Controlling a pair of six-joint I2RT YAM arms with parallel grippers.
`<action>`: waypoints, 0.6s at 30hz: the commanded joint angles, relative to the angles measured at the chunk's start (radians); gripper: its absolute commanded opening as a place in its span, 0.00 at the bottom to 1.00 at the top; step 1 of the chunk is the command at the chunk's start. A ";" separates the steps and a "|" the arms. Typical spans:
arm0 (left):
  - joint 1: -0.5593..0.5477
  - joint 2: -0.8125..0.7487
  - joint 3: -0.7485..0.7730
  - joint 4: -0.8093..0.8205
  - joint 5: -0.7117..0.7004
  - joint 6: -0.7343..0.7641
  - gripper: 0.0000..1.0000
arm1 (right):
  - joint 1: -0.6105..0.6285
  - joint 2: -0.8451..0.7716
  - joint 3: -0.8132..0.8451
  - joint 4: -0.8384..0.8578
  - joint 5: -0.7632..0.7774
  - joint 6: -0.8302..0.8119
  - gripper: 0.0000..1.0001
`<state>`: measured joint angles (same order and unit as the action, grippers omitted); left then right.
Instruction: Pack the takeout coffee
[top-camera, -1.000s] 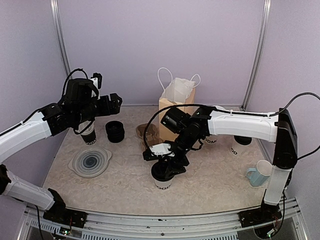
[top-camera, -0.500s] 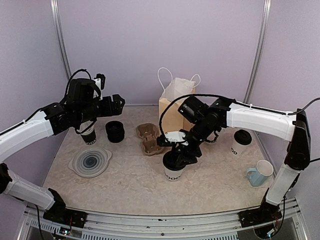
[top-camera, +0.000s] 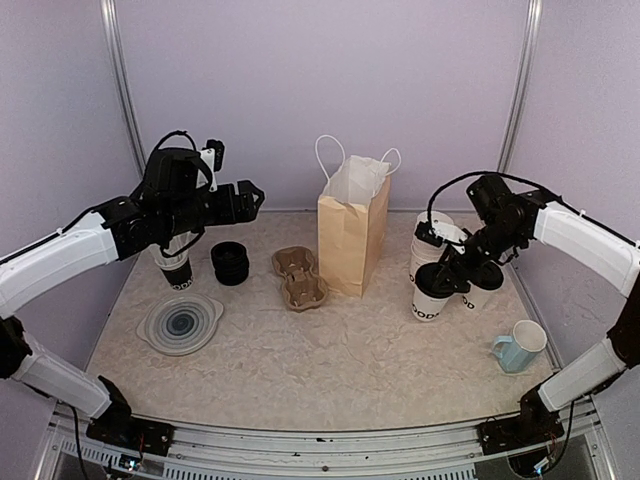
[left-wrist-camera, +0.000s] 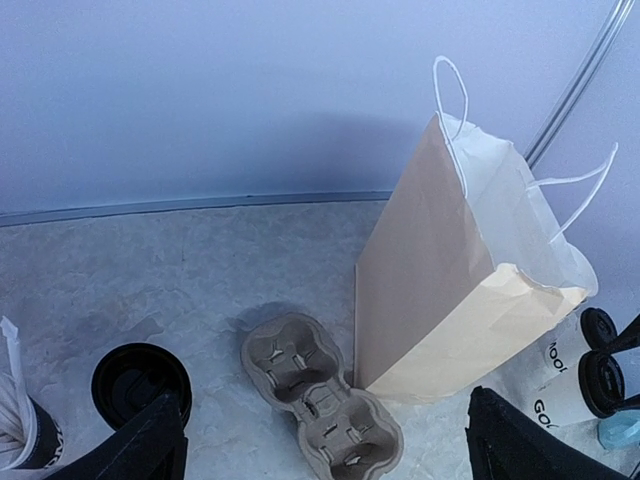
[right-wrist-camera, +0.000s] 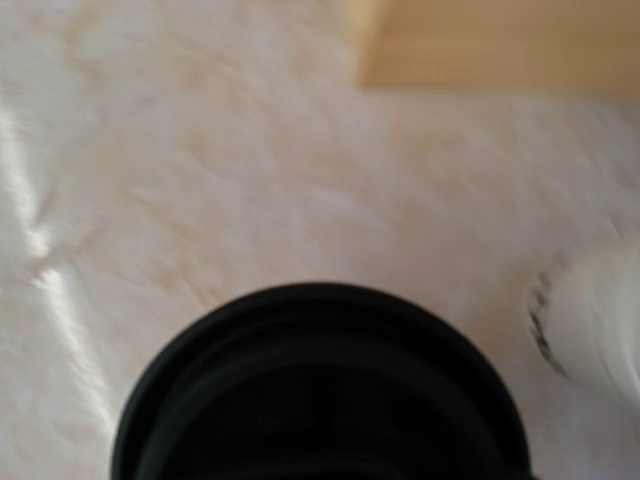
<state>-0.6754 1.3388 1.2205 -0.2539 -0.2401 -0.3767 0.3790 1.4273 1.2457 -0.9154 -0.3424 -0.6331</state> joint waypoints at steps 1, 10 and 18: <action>0.002 0.022 0.050 0.023 0.050 0.010 0.94 | -0.110 -0.046 -0.055 0.026 0.034 0.024 0.72; 0.001 0.093 0.114 -0.028 0.115 0.009 0.89 | -0.270 -0.013 -0.095 0.085 0.038 0.050 0.73; 0.001 0.111 0.134 -0.051 0.128 0.006 0.89 | -0.275 0.036 -0.115 0.105 0.012 0.074 0.75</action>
<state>-0.6754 1.4368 1.3083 -0.2821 -0.1337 -0.3771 0.1135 1.4277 1.1408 -0.8322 -0.3065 -0.5831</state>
